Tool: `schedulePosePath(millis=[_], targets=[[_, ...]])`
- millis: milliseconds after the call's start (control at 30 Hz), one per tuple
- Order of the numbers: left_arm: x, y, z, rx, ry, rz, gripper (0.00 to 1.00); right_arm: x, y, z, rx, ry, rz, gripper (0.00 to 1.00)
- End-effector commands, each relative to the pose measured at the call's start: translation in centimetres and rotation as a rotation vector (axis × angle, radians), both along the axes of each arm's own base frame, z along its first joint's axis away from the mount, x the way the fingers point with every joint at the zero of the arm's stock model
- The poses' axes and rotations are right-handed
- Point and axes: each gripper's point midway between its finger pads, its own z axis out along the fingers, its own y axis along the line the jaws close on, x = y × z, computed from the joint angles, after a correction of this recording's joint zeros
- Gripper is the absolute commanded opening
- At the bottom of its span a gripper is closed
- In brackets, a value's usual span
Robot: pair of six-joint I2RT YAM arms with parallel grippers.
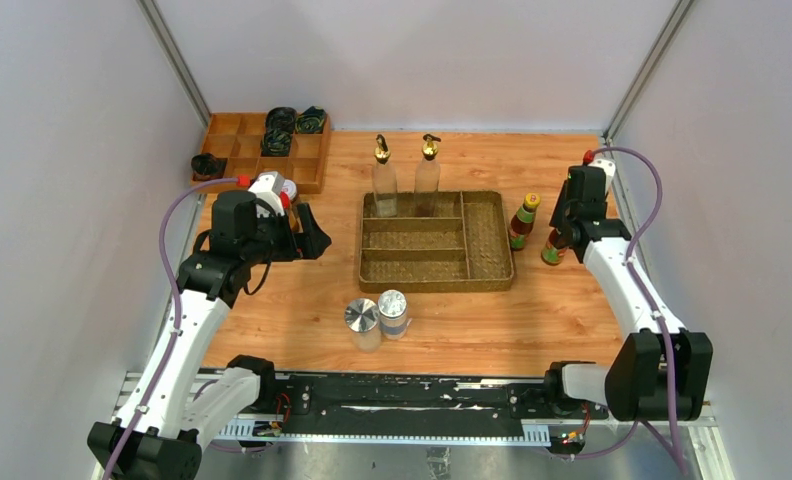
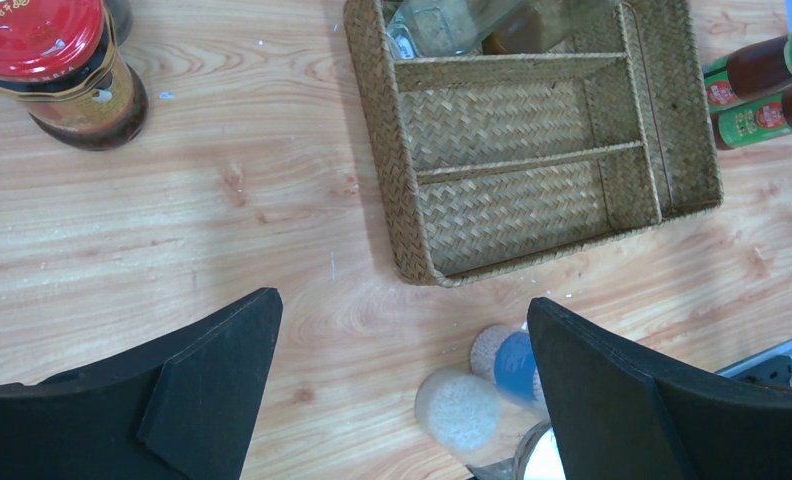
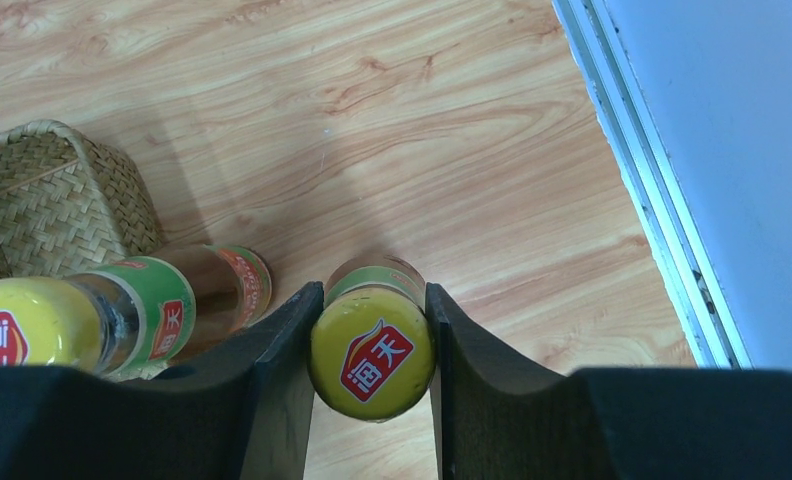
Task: Organize the condiment bottles
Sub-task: Pick up the bottle from the center of the board.
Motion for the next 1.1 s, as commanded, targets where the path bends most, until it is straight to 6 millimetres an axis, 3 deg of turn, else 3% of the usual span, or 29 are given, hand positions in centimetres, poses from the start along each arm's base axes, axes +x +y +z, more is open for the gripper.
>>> schedulePosePath(millis=[0, 333, 633, 833, 1067], targets=[[-0.4, 0.3, -0.6, 0.012, 0.012, -0.005, 1.0, -0.8, -0.1, 1.3, -0.018, -0.029, -0.004, 0.27], [-0.7, 0.2, -0.7, 0.004, 0.012, -0.005, 1.0, -2.8, 0.1, 1.6, -0.005, -0.03, 0.001, 0.25], [-0.8, 0.0, -0.8, -0.016, 0.011, -0.006, 1.0, -4.5, 1.0, 3.3, 0.029, -0.057, 0.043, 0.22], [-1.0, -0.1, -0.7, -0.022, 0.009, -0.008, 1.0, -5.2, 3.2, 5.9, 0.049, -0.066, 0.143, 0.22], [-1.2, -0.2, -0.6, -0.034, 0.009, -0.009, 1.0, -5.4, 7.3, 10.8, 0.015, -0.071, 0.296, 0.21]])
